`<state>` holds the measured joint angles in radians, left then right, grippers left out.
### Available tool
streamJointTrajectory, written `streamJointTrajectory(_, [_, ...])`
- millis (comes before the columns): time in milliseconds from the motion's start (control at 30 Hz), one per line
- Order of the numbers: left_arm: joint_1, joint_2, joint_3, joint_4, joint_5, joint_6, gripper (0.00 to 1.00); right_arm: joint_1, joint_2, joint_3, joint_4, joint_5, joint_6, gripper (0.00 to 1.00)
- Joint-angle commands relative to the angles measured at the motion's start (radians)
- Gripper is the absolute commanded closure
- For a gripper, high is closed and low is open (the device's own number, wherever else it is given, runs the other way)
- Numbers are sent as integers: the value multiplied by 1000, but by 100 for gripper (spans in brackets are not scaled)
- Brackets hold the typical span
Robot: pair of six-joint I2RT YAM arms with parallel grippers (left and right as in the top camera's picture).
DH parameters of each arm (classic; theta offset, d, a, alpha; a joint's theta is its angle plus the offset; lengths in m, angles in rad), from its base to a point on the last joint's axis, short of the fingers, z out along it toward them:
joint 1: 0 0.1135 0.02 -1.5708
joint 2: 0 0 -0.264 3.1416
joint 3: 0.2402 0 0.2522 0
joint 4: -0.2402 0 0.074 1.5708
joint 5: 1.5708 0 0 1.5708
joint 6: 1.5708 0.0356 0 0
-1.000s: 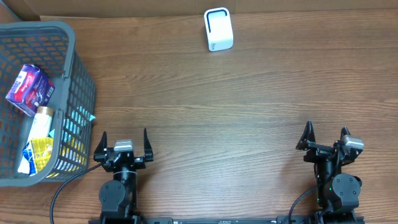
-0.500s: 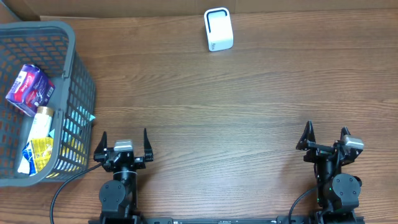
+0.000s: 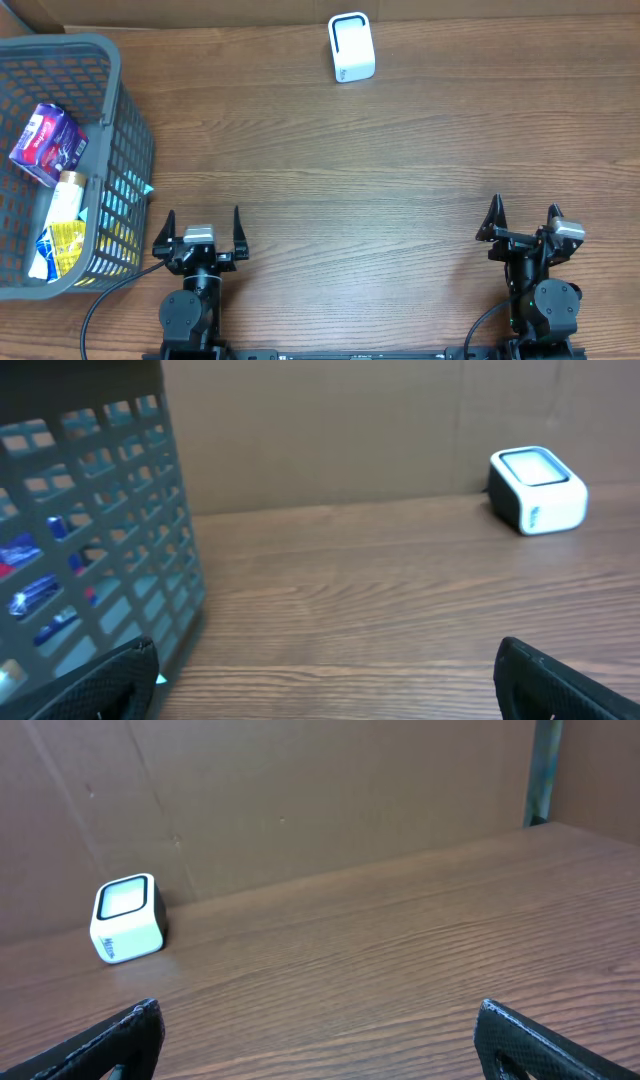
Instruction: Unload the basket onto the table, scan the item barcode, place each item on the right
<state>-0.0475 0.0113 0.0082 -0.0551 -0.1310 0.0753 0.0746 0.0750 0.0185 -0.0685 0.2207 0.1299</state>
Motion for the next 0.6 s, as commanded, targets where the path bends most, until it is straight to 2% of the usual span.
streamJointTrajectory(0, [-5,9,28,7,58,-71,1,5,2,17,6,-5,-8,0])
streamJointTrajectory(267, [-5,76,171,-25,80,-83,0,5,2,92,-27,-40,-7,0])
streamJointTrajectory(567, [-5,365,525,-139,111,-82,1,5,2,289,-231,-42,-8,0])
